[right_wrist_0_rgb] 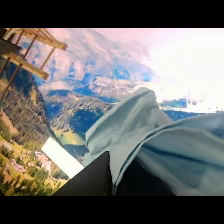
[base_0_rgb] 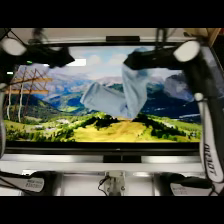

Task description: Fold the shirts.

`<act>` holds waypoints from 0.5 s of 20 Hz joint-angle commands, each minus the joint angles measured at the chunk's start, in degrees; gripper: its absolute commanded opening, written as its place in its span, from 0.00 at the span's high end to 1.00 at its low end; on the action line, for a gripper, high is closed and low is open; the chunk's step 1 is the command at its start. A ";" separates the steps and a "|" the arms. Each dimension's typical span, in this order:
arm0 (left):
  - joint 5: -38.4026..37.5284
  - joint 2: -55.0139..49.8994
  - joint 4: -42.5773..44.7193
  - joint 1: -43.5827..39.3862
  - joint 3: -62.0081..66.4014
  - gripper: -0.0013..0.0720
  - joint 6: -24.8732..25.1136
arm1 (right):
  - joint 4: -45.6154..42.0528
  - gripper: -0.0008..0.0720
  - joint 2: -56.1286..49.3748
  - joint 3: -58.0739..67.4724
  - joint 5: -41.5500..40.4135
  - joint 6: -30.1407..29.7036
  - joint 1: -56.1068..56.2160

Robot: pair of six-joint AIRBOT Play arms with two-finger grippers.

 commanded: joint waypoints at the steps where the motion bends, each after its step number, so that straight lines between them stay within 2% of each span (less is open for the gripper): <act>1: -5.05 9.31 3.48 12.28 0.02 0.95 0.07 | 0.46 0.93 -8.61 0.02 -11.58 -1.01 8.98; 4: -7.02 13.84 3.52 16.46 -0.02 0.95 0.13 | 1.42 0.93 -15.45 0.02 -16.94 -1.07 12.87; 10: -7.93 15.56 3.52 14.53 -0.37 0.95 1.20 | 15.43 0.92 -21.31 0.02 -22.51 -2.64 15.10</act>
